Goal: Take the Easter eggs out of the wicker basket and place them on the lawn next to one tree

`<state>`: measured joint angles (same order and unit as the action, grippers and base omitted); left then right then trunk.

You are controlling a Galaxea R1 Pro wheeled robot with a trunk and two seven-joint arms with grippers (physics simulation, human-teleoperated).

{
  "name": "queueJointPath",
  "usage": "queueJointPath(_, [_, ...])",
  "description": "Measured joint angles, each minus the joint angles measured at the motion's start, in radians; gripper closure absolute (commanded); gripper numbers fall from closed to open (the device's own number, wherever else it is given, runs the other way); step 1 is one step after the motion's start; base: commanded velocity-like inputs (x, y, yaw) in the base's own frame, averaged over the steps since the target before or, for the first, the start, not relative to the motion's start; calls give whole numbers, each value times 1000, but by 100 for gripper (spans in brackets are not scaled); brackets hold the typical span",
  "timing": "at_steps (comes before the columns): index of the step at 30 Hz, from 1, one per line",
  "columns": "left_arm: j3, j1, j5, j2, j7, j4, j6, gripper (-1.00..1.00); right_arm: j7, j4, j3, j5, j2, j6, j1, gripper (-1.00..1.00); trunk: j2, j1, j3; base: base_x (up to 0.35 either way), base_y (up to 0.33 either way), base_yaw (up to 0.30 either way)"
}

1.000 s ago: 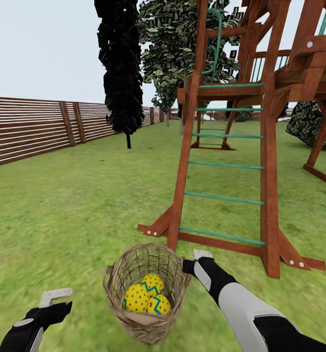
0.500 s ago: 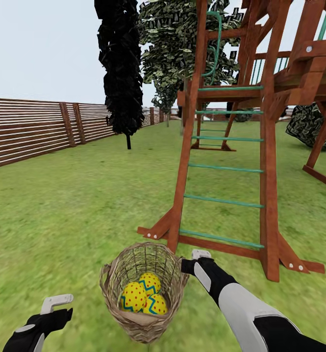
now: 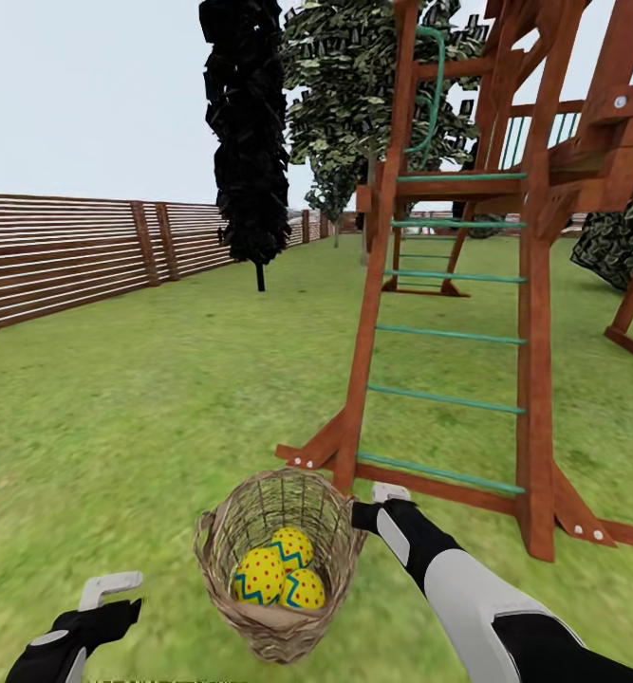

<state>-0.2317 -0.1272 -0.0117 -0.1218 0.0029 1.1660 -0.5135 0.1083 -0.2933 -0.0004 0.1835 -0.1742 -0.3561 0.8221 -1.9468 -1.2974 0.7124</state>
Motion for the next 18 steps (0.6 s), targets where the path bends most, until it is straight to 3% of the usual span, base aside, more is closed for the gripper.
queueJointPath(10, [-1,0,2,2,-1,2,0,-100,-1,1,0,1,0,0,0,100,7,4,-3,0,0,290])
queueJointPath(18, [-1,0,1,2,-1,2,0,-100,-1,2,0,1,0,0,0,100,63,35,-28,0,0,291])
